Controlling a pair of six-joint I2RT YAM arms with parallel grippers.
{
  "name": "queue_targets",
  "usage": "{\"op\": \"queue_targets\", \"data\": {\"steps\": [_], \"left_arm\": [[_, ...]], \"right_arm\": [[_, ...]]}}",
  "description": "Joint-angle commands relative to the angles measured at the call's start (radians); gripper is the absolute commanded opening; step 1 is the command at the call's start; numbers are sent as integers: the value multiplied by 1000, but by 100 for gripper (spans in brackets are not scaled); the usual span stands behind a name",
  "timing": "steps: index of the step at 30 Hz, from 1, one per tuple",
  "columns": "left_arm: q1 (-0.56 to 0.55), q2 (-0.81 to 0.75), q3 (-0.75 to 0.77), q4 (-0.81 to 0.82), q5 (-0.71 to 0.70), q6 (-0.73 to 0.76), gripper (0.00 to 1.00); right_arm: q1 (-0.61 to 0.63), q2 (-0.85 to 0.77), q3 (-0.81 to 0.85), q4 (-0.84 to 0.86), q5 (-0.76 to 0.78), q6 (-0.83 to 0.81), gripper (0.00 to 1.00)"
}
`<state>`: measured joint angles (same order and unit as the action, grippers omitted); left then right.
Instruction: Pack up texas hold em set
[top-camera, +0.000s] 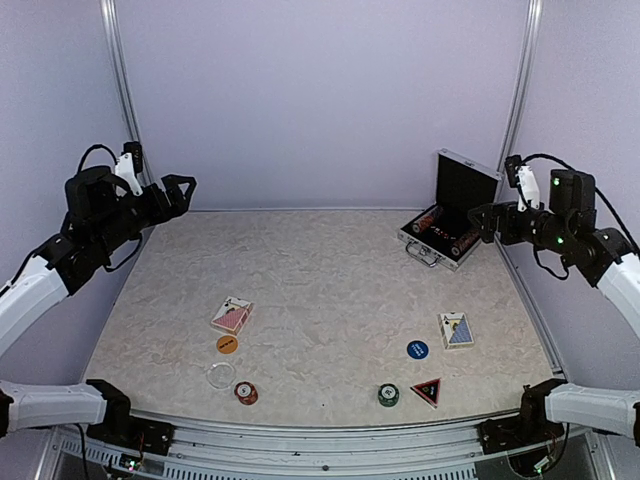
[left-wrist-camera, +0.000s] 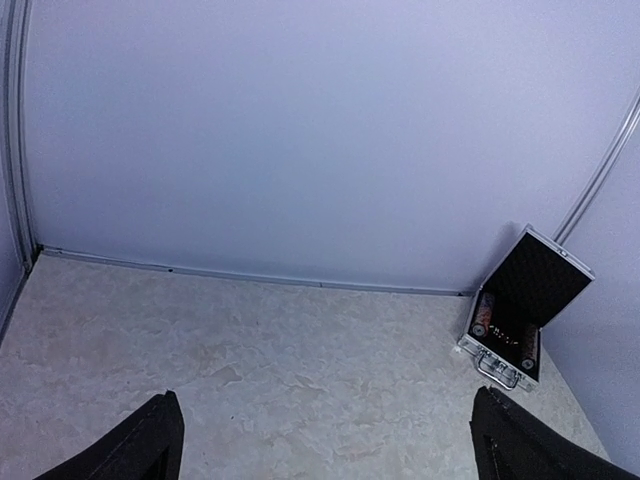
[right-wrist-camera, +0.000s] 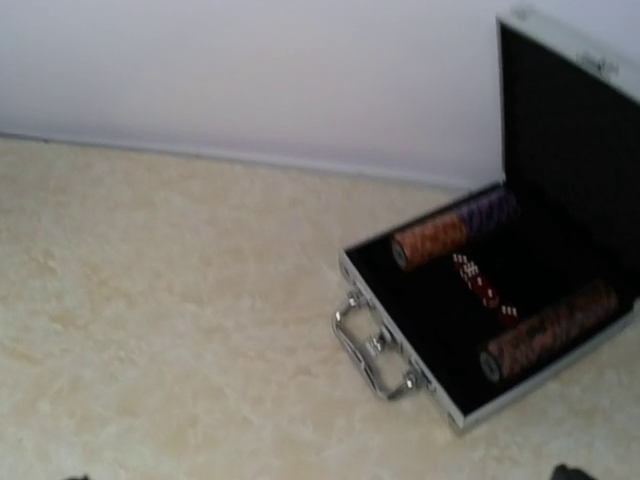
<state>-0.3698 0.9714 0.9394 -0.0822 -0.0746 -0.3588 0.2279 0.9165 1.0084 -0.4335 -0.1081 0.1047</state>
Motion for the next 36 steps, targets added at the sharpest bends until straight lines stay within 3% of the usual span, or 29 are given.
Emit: {"op": "queue_targets", "data": {"steps": [1, 14, 24, 36], "left_arm": [[5, 27, 0, -24, -13, -2, 99], [-8, 108, 2, -123, -114, -13, 99], [-9, 112, -26, -101, -107, -9, 99], [-8, 98, -62, -85, -95, -3, 99]], "right_arm": [[-15, 41, 33, -33, 49, 40, 100], [-15, 227, 65, -83, 256, 203, 100], [-16, 376, 115, -152, 298, 330, 100], [-17, 457, 113, -88, 343, 487, 100]]}}
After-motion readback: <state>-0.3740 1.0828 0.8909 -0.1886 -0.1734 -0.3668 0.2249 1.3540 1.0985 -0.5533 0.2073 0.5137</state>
